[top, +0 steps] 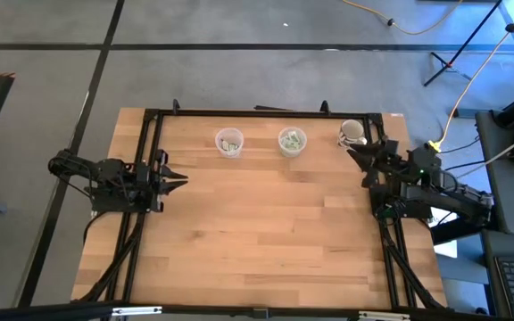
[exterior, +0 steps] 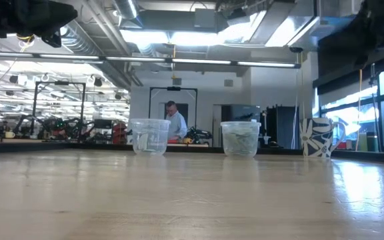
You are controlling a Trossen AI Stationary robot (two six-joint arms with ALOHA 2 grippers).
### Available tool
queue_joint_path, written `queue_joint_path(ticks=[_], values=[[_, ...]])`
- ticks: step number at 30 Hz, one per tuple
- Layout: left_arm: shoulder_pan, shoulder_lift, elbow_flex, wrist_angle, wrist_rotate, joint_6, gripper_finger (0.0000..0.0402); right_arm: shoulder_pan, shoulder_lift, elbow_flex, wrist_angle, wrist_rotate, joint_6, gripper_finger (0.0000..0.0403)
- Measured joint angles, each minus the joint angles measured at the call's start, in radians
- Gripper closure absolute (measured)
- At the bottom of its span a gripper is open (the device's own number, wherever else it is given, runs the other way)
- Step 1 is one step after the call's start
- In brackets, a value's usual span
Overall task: Pick and place Stevia / Truvia into bins
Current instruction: Return to Home Position
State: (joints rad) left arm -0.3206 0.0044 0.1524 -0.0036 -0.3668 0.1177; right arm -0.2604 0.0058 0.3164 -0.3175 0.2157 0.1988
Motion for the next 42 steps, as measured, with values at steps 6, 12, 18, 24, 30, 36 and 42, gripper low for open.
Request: queue_joint_path(ticks=[6,12,18,24,30,36,42], values=[[0.000,0.000,0.000,0.000,0.000,0.000,0.0355,0.000,-0.005,-0.073,0.032,0.001,0.068,0.0287],[0.000,0.000,0.000,0.000,0.001,0.000,0.0355,0.000,-0.004,-0.093,0.024,0.002,0.084,0.0287],[0.000,0.000,0.000,0.000,0.001,0.000,0.0355,0.000,-0.004,-0.093,-0.007,0.002,0.085,0.0287],[0.000,0.000,0.000,0.000,0.001,0.000,0.0355,0.000,-0.004,-0.093,-0.019,0.002,0.084,0.0287],[0.000,0.000,0.000,0.000,0.001,0.000,0.0355,0.000,-0.004,-0.093,-0.014,0.003,0.053,0.0287],[0.000,0.000,0.000,0.000,0.001,0.000,0.0355,0.000,-0.004,-0.093,-0.001,0.004,0.006,0.0287],[0.000,0.000,0.000,0.000,0.001,0.000,0.0355,0.000,-0.004,-0.094,-0.011,0.003,0.024,0.0287]])
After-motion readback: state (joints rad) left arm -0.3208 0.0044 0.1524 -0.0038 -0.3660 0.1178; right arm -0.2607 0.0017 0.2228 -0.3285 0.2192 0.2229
